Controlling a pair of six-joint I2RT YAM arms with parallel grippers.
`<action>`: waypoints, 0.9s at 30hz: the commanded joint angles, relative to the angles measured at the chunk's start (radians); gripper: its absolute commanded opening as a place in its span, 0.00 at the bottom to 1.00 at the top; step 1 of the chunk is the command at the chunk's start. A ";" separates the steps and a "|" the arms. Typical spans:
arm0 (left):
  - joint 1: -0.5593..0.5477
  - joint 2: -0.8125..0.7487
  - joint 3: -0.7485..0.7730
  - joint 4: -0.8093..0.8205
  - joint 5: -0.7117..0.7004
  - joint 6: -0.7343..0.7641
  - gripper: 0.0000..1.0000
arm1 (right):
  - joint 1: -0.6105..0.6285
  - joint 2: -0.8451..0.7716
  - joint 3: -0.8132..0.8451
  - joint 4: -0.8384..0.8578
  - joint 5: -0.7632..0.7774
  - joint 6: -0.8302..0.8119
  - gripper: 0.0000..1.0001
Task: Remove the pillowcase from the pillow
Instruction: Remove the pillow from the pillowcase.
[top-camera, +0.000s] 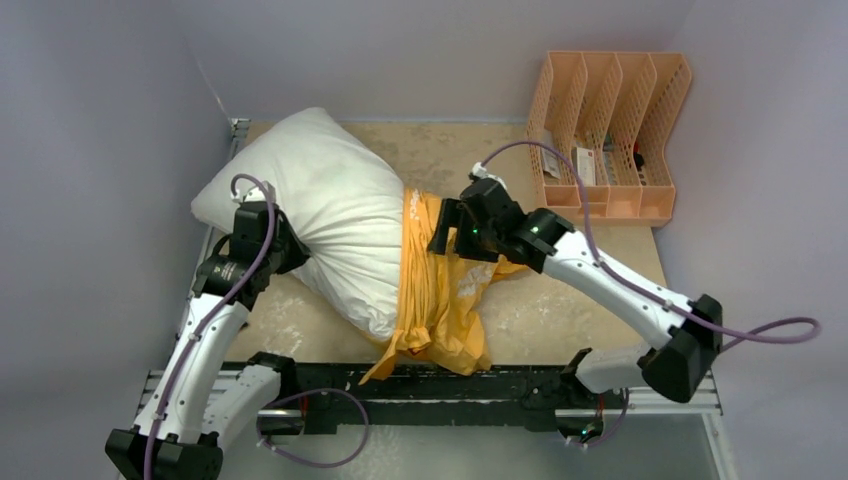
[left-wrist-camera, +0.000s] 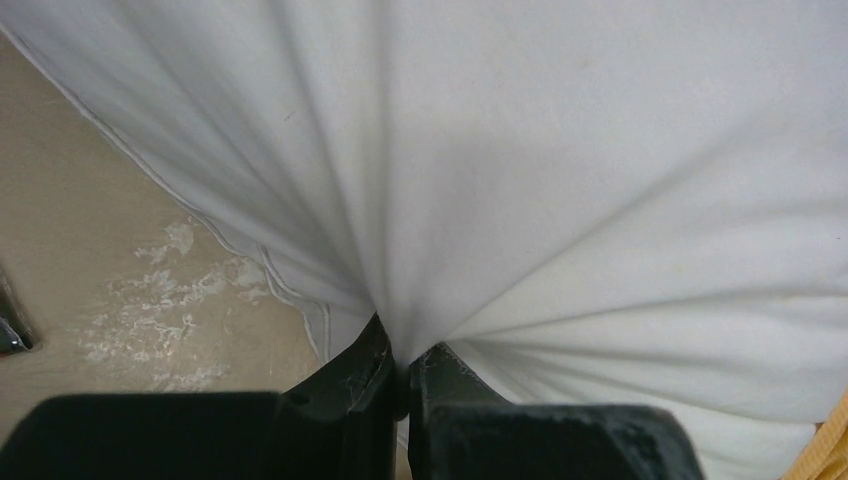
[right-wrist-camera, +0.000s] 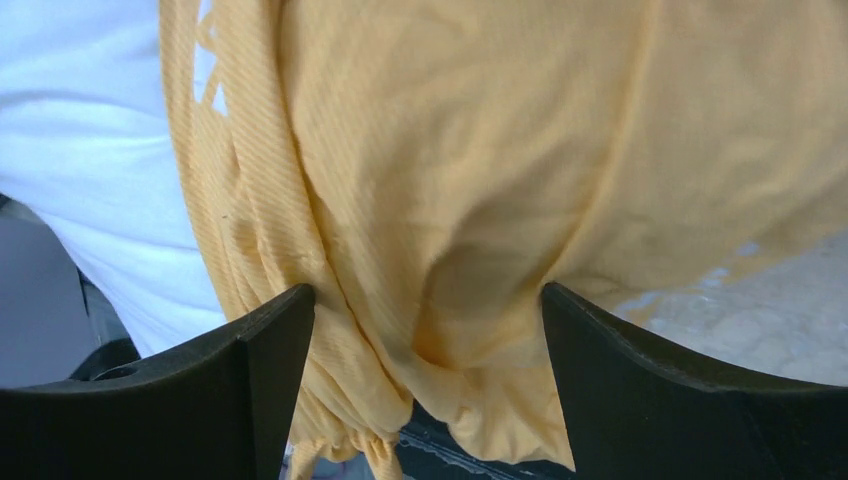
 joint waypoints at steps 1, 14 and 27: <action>0.003 -0.027 0.028 -0.001 0.009 0.001 0.00 | 0.008 0.084 0.049 0.138 -0.221 -0.103 0.84; 0.003 -0.030 0.035 -0.071 -0.227 -0.085 0.00 | -0.131 -0.191 -0.317 -0.121 0.172 0.117 0.00; 0.003 -0.023 0.027 -0.042 -0.198 -0.074 0.00 | -0.181 -0.447 -0.272 -0.228 0.106 0.077 0.09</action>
